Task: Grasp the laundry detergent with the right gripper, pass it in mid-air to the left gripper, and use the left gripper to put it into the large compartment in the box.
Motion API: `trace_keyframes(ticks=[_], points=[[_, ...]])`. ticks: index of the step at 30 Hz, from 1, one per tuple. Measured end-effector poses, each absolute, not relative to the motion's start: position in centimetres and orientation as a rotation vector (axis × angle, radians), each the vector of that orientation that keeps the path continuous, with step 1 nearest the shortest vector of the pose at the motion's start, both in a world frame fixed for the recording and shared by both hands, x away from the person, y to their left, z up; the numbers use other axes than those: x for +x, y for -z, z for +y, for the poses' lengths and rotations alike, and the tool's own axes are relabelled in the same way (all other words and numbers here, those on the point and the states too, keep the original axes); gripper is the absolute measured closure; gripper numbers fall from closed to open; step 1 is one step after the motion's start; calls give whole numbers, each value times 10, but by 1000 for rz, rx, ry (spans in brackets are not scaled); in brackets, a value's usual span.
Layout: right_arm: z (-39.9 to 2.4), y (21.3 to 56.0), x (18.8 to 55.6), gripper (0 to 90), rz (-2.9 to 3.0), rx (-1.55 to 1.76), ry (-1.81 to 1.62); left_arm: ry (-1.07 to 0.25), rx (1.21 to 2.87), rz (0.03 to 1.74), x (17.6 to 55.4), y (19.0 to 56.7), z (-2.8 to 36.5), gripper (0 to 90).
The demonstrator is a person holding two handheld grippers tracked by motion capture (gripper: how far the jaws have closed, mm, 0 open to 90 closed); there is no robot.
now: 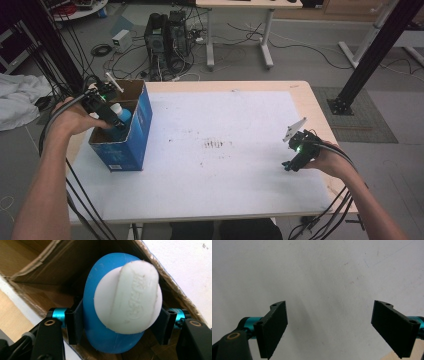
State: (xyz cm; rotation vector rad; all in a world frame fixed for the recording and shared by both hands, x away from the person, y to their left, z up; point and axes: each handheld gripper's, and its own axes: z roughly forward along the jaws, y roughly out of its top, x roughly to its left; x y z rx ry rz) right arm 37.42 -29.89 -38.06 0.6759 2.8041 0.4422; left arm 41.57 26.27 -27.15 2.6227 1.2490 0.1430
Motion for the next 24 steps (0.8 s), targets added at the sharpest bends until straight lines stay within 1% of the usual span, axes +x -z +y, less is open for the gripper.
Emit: trace_keyframes(ticks=[7, 11, 24], points=[[-299, 382, 373, 129, 2802, 693, -431, -144, 2633, 1226, 415, 273, 264, 373], [-299, 383, 374, 129, 2806, 666, -436, -144, 2665, 1168, 416, 274, 264, 373], [-299, 385, 373, 129, 2808, 665, -435, -154, 2676, 1142, 413, 274, 263, 372]])
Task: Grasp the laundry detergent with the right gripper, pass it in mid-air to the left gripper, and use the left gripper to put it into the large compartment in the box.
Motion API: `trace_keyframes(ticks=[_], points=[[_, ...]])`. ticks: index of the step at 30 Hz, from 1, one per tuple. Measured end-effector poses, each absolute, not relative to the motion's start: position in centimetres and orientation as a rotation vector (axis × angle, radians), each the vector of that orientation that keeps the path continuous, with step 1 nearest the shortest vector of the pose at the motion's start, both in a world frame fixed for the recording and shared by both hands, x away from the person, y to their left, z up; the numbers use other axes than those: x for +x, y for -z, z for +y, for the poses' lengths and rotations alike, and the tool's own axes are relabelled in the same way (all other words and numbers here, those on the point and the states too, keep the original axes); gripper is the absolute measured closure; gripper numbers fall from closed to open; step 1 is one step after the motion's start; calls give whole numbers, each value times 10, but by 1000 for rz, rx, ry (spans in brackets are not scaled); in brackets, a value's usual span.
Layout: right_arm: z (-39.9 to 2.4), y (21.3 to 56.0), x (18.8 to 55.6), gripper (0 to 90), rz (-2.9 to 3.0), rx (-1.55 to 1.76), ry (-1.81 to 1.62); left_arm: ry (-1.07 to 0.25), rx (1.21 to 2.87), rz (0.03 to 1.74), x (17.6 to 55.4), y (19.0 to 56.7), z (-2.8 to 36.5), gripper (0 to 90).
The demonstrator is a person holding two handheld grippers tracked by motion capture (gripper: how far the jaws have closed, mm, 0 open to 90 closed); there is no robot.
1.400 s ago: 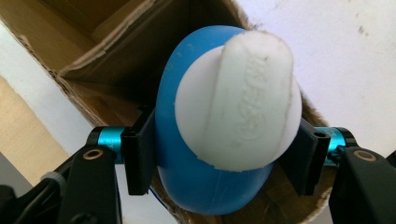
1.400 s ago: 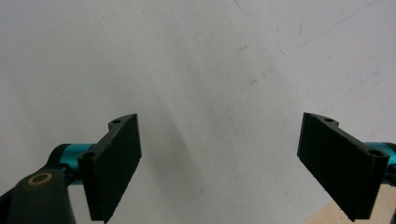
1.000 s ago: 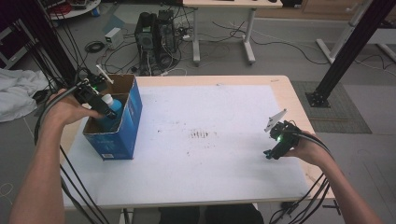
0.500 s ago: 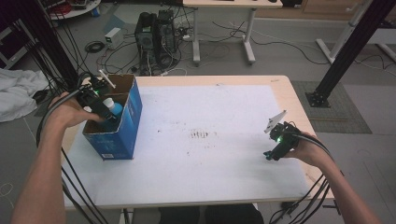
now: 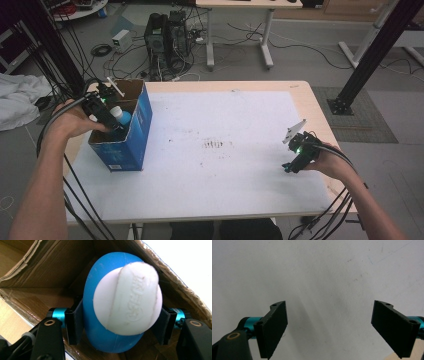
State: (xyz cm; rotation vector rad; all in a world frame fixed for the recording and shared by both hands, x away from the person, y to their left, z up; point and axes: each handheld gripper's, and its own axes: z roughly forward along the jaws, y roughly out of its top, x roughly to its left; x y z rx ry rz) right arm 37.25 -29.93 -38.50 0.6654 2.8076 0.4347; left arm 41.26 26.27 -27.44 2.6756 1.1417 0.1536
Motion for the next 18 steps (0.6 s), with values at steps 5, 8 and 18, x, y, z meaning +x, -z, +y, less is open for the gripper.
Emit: trace_keyframes(ticks=[5, 8, 18], points=[[-298, 384, 373, 129, 2807, 660, -437, -152, 2680, 1145, 414, 274, 261, 368], [-299, 384, 373, 129, 2806, 661, -438, -151, 2669, 1154, 415, 275, 261, 367], [-299, 384, 372, 129, 2808, 686, -433, -144, 2668, 1152, 414, 274, 262, 354]])
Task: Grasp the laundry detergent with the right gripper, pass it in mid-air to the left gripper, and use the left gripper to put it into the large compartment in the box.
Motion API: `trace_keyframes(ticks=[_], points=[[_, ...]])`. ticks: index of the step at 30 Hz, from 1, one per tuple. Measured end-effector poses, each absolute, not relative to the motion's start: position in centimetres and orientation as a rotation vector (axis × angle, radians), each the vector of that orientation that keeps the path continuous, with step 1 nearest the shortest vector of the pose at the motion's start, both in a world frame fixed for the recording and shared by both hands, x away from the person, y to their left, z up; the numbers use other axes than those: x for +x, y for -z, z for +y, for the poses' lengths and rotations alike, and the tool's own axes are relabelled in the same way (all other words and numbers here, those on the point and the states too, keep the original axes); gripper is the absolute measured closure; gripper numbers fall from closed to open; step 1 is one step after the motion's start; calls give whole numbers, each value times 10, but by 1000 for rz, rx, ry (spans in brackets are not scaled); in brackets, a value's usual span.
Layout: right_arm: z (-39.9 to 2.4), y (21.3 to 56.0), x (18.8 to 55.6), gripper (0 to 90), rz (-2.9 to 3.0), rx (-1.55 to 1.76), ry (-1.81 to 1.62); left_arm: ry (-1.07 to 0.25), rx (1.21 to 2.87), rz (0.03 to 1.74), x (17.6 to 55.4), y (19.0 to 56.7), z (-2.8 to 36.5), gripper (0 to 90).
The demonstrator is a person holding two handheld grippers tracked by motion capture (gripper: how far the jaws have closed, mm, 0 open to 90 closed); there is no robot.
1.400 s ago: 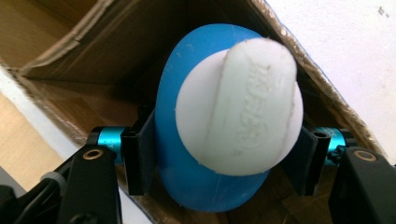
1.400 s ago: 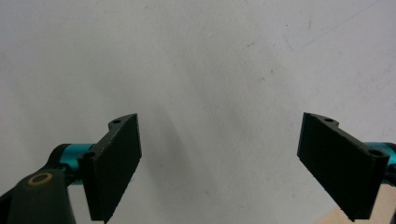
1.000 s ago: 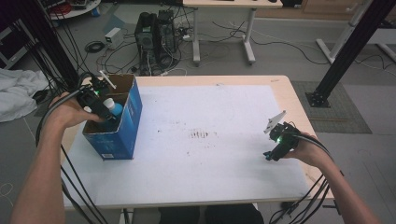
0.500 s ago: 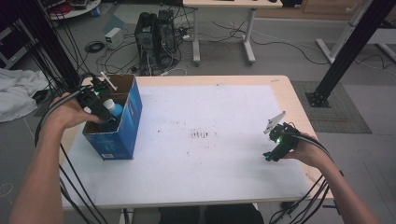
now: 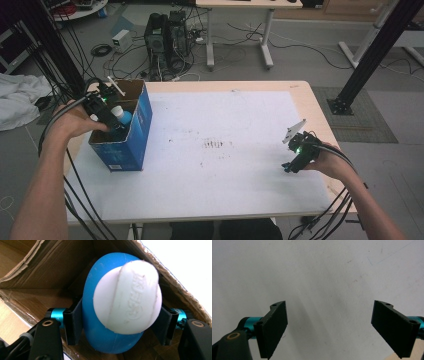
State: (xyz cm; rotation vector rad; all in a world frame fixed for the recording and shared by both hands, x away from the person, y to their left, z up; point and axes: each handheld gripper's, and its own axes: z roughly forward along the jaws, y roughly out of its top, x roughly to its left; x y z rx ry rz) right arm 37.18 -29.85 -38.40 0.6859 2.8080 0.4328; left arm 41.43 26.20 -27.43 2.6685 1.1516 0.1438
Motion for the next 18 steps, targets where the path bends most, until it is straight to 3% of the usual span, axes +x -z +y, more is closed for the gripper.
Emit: trace_keyframes(ticks=[18], points=[[-297, 384, 371, 129, 2812, 691, -417, -183, 2690, 1120, 416, 265, 263, 295]])
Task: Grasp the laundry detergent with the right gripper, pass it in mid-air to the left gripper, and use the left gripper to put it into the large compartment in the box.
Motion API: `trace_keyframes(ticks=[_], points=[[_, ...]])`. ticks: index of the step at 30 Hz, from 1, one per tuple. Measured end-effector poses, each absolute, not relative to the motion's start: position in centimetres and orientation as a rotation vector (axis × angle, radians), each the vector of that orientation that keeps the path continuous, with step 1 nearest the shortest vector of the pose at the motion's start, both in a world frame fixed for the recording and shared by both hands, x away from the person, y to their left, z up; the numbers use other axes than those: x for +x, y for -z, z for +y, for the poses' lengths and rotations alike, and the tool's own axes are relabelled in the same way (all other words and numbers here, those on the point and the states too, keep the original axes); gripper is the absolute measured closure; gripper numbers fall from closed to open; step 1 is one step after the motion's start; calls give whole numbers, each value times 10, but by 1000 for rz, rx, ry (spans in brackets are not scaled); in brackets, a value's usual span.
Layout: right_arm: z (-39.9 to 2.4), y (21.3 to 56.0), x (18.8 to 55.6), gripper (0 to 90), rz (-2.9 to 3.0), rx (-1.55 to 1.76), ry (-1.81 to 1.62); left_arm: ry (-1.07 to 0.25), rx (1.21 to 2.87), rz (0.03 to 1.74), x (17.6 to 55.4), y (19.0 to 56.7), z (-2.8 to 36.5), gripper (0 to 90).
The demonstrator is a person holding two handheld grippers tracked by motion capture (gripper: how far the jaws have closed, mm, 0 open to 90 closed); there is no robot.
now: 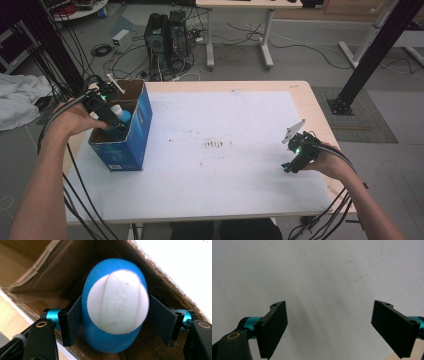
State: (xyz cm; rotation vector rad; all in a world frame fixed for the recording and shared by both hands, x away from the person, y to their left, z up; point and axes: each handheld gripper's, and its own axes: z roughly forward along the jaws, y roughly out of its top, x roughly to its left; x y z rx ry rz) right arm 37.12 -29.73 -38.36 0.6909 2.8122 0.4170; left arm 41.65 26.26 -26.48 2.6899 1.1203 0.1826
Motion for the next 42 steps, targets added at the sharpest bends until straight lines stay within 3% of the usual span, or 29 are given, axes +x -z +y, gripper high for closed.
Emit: trace_keyframes(ticks=[24, 42], points=[[-296, 382, 370, 129, 2810, 707, -409, -300, 2702, 1057, 409, 218, 244, 248], [-294, 382, 370, 129, 2788, 695, -432, -311, 2781, 710, 402, 194, 151, 226]])
